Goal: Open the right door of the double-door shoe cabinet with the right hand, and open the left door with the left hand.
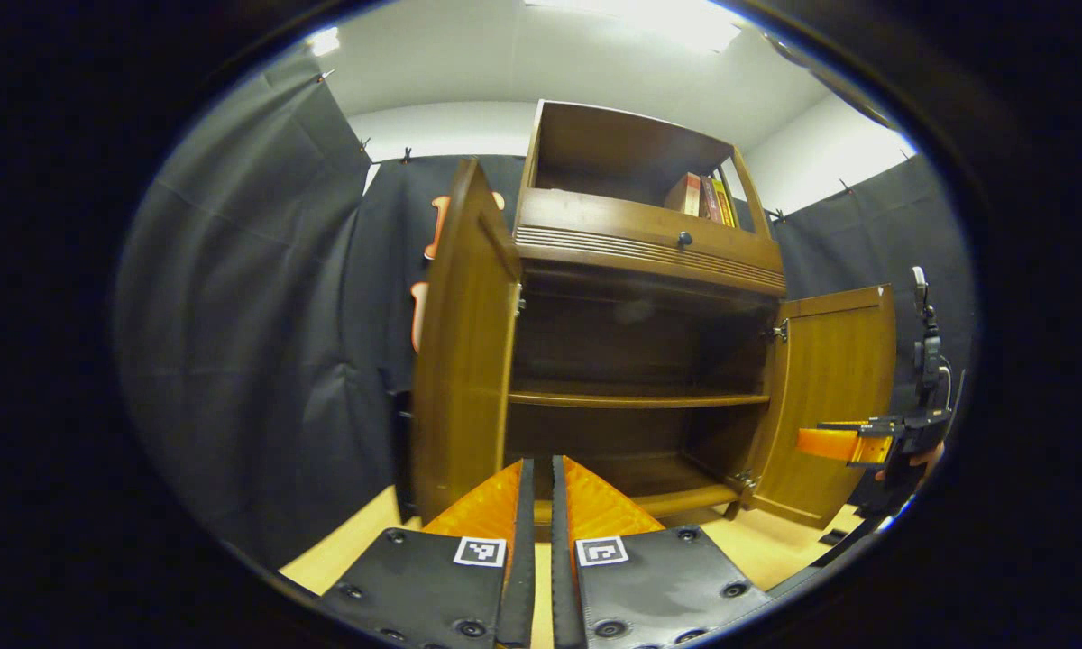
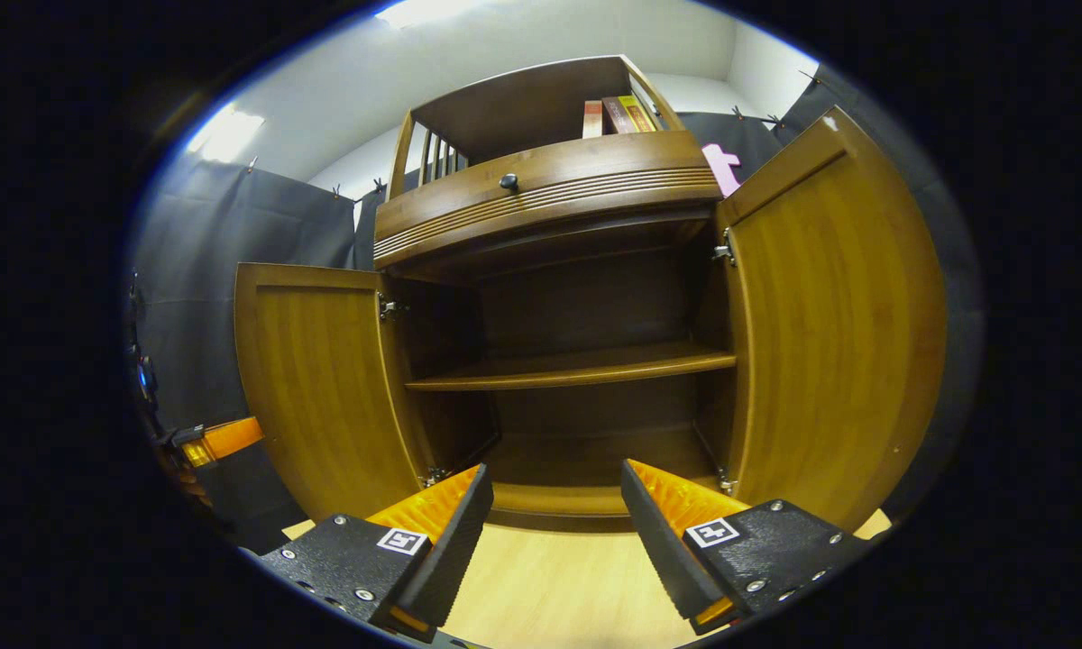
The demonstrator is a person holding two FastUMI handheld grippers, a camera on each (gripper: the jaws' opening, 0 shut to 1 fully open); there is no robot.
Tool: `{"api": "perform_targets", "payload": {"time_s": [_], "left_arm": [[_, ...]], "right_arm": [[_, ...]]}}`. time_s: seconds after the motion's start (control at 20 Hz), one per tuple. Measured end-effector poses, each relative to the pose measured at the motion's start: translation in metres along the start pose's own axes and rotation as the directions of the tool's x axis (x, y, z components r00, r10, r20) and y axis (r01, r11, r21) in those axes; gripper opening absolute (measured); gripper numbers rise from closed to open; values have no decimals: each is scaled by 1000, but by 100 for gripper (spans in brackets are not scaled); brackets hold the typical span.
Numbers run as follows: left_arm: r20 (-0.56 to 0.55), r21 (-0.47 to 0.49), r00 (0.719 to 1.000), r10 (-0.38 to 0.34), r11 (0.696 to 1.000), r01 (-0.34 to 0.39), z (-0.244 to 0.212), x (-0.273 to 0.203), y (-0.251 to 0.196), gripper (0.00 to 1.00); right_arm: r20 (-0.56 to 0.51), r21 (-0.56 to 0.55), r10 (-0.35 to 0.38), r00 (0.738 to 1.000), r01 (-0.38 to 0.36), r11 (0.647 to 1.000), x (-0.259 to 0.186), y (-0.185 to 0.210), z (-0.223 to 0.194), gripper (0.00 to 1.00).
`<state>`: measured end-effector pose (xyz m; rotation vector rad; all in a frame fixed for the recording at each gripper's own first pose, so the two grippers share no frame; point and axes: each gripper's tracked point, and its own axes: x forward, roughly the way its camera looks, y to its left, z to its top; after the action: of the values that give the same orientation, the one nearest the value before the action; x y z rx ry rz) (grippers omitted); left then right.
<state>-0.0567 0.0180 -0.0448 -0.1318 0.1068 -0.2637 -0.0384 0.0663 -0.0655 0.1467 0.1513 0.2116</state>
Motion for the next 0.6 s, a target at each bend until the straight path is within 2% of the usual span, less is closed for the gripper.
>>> {"api": "perform_targets", "payload": {"time_s": [0.15, 0.3, 0.45, 0.55, 0.6], "left_arm": [[-2, 1, 1000, -11, 1000, 11, -6, 25, -38, 14], [21, 19, 999, 28, 999, -29, -8, 46, -58, 14], [83, 1, 995, 64, 998, -64, -7, 55, -69, 18], [101, -3, 992, 81, 997, -81, -9, 57, -74, 41], [100, -5, 991, 85, 996, -85, -10, 58, -74, 52]], "right_arm": [[1, -31, -30, 1000, 30, 999, -17, -26, 4, 100], [6, -43, -62, 998, 62, 997, -33, -50, 8, 100], [7, -32, -58, 998, 58, 998, -47, -58, 9, 100], [-1, -39, -69, 998, 69, 997, -49, -67, 6, 100], [-4, -44, -74, 997, 74, 996, -50, -70, 4, 89]]}}
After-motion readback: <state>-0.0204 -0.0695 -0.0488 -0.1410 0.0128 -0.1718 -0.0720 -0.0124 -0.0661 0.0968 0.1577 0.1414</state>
